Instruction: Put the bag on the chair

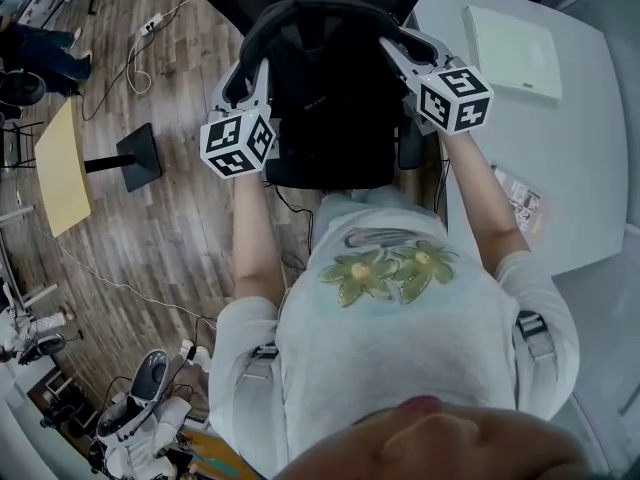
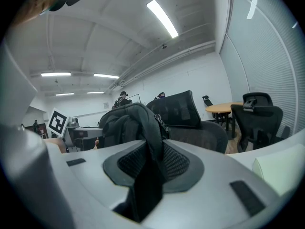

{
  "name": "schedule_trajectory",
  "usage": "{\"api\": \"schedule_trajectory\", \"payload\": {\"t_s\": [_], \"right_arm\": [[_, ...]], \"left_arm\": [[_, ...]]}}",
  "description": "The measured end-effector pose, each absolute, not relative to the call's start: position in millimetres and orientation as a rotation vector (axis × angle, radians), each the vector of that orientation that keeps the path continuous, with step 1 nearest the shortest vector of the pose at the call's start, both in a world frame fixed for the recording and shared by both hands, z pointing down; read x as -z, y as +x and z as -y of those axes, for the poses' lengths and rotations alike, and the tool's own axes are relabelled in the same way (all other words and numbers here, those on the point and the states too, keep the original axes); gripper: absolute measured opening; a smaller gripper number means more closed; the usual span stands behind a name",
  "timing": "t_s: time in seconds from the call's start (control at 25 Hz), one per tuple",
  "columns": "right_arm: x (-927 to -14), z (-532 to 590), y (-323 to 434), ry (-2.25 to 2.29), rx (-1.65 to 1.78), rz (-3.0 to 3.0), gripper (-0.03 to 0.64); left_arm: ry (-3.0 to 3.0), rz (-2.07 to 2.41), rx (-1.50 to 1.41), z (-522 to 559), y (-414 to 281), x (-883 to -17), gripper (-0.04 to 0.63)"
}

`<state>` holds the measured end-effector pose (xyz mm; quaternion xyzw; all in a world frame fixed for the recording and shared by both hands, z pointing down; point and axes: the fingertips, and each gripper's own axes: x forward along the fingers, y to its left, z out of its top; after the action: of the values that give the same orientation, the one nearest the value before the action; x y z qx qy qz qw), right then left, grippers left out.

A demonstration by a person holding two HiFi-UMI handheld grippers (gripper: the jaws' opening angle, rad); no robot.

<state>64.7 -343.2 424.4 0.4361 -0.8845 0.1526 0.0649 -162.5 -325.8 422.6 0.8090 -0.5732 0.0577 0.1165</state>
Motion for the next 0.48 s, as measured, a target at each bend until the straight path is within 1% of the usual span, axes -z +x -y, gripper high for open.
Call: {"api": "schedule_trajectory", "payload": {"t_s": [0.48], "right_arm": [[-469.0, 360.0, 64.7, 1.323, -0.552, 2.59, 0.109]], "left_arm": [[2.318, 1.648, -0.207, 350.4, -163.4, -465.2, 0.149]]}}
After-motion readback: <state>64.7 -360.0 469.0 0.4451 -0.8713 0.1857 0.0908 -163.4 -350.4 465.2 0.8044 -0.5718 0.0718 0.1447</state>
